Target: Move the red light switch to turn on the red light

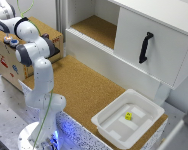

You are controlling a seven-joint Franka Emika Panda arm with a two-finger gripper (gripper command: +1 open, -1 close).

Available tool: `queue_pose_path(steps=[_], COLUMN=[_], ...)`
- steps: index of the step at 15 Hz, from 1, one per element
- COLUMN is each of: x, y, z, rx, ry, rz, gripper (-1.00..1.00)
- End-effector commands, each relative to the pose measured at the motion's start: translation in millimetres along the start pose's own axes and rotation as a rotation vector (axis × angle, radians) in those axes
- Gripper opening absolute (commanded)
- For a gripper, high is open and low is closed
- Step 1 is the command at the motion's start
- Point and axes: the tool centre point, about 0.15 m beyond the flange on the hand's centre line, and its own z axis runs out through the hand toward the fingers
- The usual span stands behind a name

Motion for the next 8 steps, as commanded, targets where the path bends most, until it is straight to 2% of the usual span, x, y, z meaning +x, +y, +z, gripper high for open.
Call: queue_pose_path(steps=[1, 5, 8], x=[36.1, 26.9, 6.4], y=[27.5, 44.9, 61.2], z=[-59.7, -71.1, -69.1], rx=[-0.117, -0.140, -0.116], ry=[-0.021, -0.013, -0.020], rz=[0.087, 0.150, 0.230], gripper=[1.00, 1.00, 1.00])
